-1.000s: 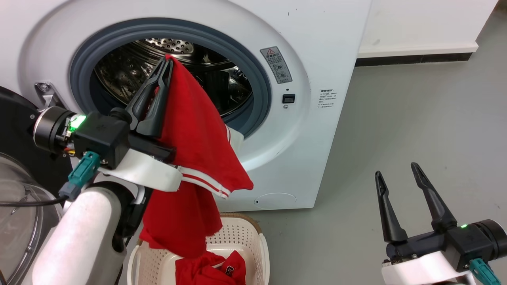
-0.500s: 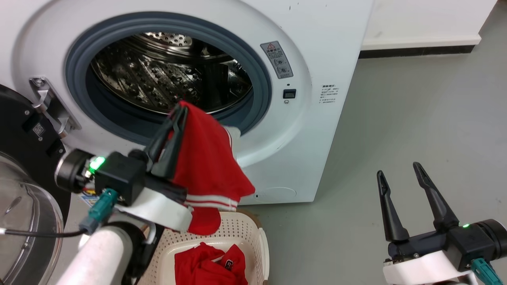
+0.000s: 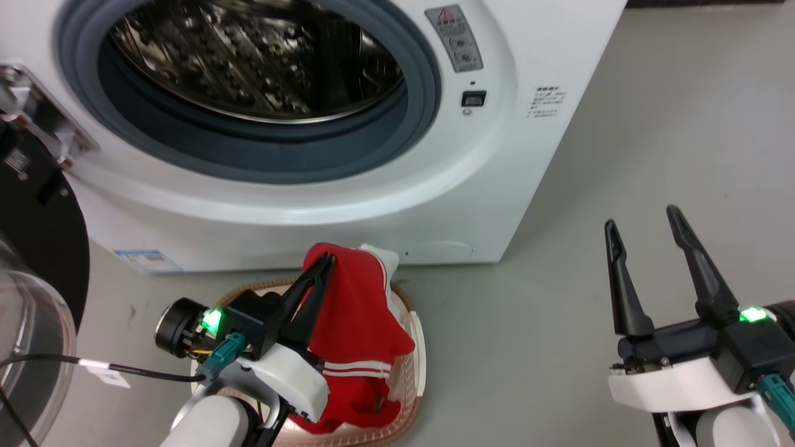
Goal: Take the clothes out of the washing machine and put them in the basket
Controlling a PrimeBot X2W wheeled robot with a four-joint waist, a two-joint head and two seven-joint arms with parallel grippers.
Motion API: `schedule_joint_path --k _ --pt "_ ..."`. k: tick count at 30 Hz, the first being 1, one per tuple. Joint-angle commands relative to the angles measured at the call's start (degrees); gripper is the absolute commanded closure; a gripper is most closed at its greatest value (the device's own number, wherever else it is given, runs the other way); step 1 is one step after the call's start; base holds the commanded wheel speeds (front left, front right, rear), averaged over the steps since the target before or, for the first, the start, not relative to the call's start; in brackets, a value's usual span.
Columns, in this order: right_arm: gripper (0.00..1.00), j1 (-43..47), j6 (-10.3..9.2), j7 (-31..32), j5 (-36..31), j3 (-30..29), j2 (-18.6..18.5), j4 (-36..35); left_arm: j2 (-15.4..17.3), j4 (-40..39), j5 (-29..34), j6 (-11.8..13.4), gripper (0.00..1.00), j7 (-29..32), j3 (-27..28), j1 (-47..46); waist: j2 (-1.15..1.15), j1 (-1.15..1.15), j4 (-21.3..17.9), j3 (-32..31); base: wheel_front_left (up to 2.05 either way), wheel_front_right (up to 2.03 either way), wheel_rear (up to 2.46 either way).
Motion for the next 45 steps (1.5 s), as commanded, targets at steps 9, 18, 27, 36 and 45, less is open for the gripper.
schedule_joint_path --k 9,18,27,36,45 --pt "0.00 -6.3 -0.04 -0.1 -0.3 0.4 0.0 -1.5 -2.1 16.8 0.7 -3.8 1.00 -3.5 -2.6 -6.7 0.00 0.00 -1.3 12.8 0.00 0.00 0.00" --pt "0.00 -12.6 -0.04 -0.1 1.2 -0.4 0.0 -3.0 -4.1 38.1 1.5 -6.8 1.00 -5.8 -4.6 -17.8 0.00 0.00 -4.4 24.3 0.00 0.00 0.00" --pt "0.00 -15.9 -0.04 -0.1 2.5 -1.4 0.0 -4.8 -6.8 57.7 3.9 -8.1 1.00 -5.0 -8.6 -30.3 0.00 0.00 -6.4 32.7 0.00 0.00 0.00" --pt "0.00 -17.9 -0.04 -0.1 4.0 -1.8 0.0 -6.0 -9.1 72.0 5.9 -8.4 1.00 -0.4 -12.5 -37.6 0.00 0.00 -7.6 37.1 0.00 0.00 0.00" --pt "0.00 -17.0 -0.04 -0.1 4.0 -1.8 0.0 -4.5 -10.4 73.6 2.9 -8.3 0.00 -3.1 -11.3 -36.2 0.00 0.00 -6.9 33.4 0.00 0.00 0.00"
